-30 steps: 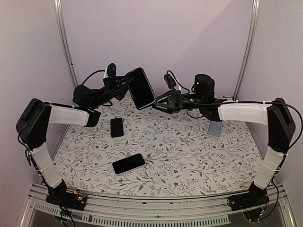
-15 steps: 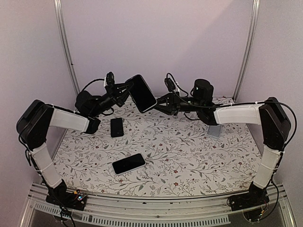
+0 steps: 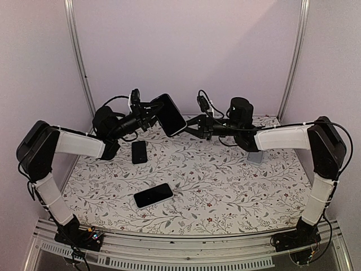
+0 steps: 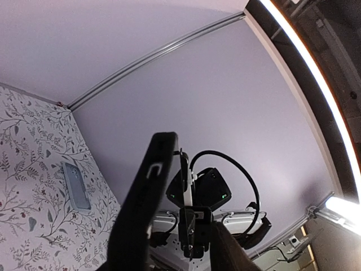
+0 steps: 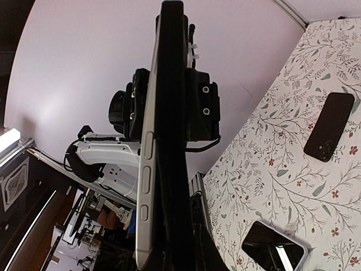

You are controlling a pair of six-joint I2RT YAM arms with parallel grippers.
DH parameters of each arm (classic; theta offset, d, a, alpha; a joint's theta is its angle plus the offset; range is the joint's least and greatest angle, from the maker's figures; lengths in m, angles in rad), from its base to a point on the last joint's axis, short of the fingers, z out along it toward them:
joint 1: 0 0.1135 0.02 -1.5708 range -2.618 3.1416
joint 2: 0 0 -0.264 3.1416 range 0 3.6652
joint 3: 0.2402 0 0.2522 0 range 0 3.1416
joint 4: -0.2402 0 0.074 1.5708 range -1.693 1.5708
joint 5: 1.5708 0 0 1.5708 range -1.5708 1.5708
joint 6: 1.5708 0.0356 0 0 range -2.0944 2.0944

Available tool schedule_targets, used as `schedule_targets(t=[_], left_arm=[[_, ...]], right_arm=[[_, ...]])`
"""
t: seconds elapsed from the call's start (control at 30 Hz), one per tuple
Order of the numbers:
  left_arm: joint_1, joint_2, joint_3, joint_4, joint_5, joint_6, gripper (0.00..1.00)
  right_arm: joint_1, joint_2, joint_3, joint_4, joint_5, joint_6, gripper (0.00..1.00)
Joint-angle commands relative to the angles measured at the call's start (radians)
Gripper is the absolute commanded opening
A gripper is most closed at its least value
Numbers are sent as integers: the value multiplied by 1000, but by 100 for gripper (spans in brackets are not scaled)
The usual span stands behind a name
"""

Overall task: Take the phone out of the phone case
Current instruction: Pass from the left arm to the right

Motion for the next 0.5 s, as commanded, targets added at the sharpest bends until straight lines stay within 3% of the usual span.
schedule_targets(t=[0.0,0.23,0.37,0.47], left_arm=[[-51,-88,19,-265,39,164,46],[-49,-164,105,-796,-106,446,75],[-49,-168,152,-996,-171,529,80],[-52,-160,159,-1058,-178,549,81]], right_arm=[[10,-49,0,-73,109,-88,0],[10,-95,-1,-252,226,-232,0],[11,-119,18,-401,332,-342,0],[15,-127,41,-498,423,-418,0]])
